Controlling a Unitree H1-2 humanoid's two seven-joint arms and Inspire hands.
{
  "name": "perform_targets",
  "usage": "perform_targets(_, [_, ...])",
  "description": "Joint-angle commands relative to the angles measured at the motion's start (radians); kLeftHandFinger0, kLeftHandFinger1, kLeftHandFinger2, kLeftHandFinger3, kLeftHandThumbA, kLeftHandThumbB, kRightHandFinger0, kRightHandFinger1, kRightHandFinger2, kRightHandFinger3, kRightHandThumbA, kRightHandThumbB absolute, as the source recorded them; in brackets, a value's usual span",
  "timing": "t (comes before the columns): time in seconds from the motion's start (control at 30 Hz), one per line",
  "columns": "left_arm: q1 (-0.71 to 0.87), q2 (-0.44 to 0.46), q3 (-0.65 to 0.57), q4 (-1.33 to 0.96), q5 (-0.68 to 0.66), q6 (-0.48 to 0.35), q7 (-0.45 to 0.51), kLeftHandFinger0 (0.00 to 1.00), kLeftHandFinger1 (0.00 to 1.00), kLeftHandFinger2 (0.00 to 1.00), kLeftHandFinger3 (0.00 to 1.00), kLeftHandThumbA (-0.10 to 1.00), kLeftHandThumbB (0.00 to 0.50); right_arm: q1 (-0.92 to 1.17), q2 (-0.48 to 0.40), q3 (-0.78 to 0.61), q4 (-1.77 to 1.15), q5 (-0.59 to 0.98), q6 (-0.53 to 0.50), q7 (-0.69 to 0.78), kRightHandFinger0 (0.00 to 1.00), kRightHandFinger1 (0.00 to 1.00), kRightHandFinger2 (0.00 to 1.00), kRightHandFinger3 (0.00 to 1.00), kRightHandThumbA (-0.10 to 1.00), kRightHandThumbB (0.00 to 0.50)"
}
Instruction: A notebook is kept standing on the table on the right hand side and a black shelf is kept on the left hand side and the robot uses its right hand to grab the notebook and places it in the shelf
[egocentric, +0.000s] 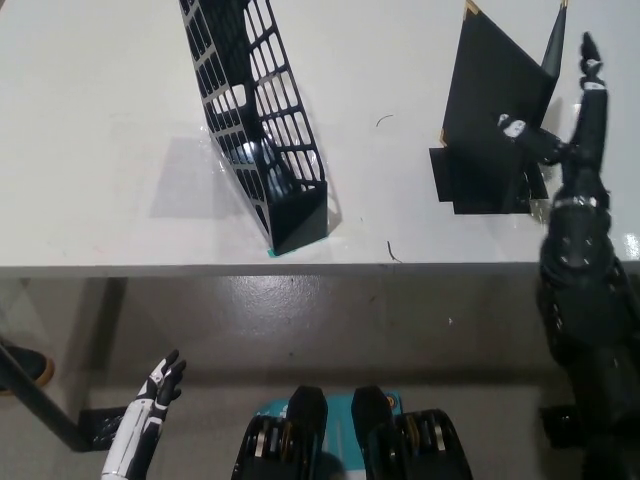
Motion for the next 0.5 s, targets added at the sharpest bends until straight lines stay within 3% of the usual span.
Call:
perform_targets(0.0, [-0.002, 0.011, 0.004, -0.012, -0.004, -0.058, 0.002, 1.0, 1.0, 1.0, 1.0, 1.0, 0.178, -0.195, -0.014, -0.003, 0.207, 0.067, -0.084, -0.046, 1.0, 1.0, 1.0, 1.0, 1.0, 0.421])
perform_targets(0.07, [0.001, 0.008, 0.005, -0.013, -0.006, -0.05, 0.002, 1.0, 1.0, 1.0, 1.0, 1.0, 0.19, -0.258, -0.015, -0.051, 0.324, 0.137, -0.075, -0.024, 1.0, 1.0, 1.0, 1.0, 1.0, 0.449])
perform_targets(0.1, [0.001, 0.007, 0.005, -0.012, -0.005, -0.053, 0.004, 1.0, 1.0, 1.0, 1.0, 1.0, 0.184, -0.27, -0.011, -0.076, 0.345, 0.168, -0.094, -0.019, 1.0, 1.0, 1.0, 1.0, 0.99, 0.409])
perform_targets(0.17, [0.0, 0.004, 0.005, -0.013, -0.009, -0.056, 0.004, 1.0, 1.0, 1.0, 1.0, 1.0, 0.177, -0.318, -0.004, -0.164, 0.395, 0.259, -0.072, -0.017, 1.0, 1.0, 0.98, 0.97, 0.72, 0.335])
perform_targets(0.2, [-0.001, 0.001, 0.005, -0.015, -0.01, -0.054, 0.005, 1.0, 1.0, 1.0, 1.0, 1.0, 0.177, -0.335, -0.004, -0.185, 0.405, 0.269, -0.047, -0.041, 0.91, 0.89, 0.94, 0.91, 0.68, 0.347])
perform_targets(0.23, [-0.004, 0.001, 0.006, -0.014, -0.01, -0.054, 0.006, 1.0, 1.0, 1.0, 1.0, 1.0, 0.177, -0.339, -0.005, -0.19, 0.412, 0.268, -0.05, -0.04, 0.81, 0.85, 0.93, 0.89, 0.67, 0.35])
perform_targets(0.27, [-0.01, 0.007, 0.005, -0.016, -0.002, -0.048, 0.006, 1.0, 1.0, 1.0, 1.0, 1.0, 0.183, -0.37, 0.001, -0.21, 0.42, 0.27, -0.042, -0.143, 0.06, 0.06, 0.15, 0.25, 0.14, 0.161])
perform_targets(0.3, [-0.012, 0.007, 0.006, -0.016, -0.003, -0.048, 0.006, 1.0, 1.0, 1.0, 1.0, 1.0, 0.189, -0.376, 0.003, -0.222, 0.423, 0.278, -0.061, -0.148, 0.0, 0.0, 0.18, 0.29, -0.09, 0.145])
perform_targets(0.33, [-0.015, 0.006, 0.007, -0.015, -0.005, -0.048, 0.007, 1.0, 1.0, 1.0, 1.0, 1.0, 0.19, -0.382, 0.007, -0.235, 0.424, 0.29, -0.087, -0.152, 0.0, 0.0, 0.23, 0.38, -0.1, 0.132])
perform_targets(0.37, [-0.018, 0.007, 0.006, -0.015, -0.003, -0.049, 0.005, 1.0, 1.0, 1.0, 1.0, 1.0, 0.183, -0.386, 0.01, -0.249, 0.422, 0.305, -0.112, -0.143, 0.0, 0.0, 0.31, 0.57, -0.1, 0.112])
perform_targets(0.43, [-0.017, 0.007, 0.007, -0.017, 0.0, -0.044, 0.008, 1.0, 1.0, 1.0, 1.0, 1.0, 0.194, -0.385, 0.013, -0.233, 0.416, 0.289, -0.144, -0.147, 0.0, 0.03, 0.47, 0.72, -0.1, 0.09])
perform_targets(0.47, [-0.016, 0.006, 0.007, -0.015, -0.003, -0.048, 0.007, 1.0, 1.0, 1.0, 1.0, 1.0, 0.192, -0.384, 0.015, -0.222, 0.411, 0.282, -0.144, -0.153, 0.0, 0.02, 0.47, 0.65, -0.1, 0.091])
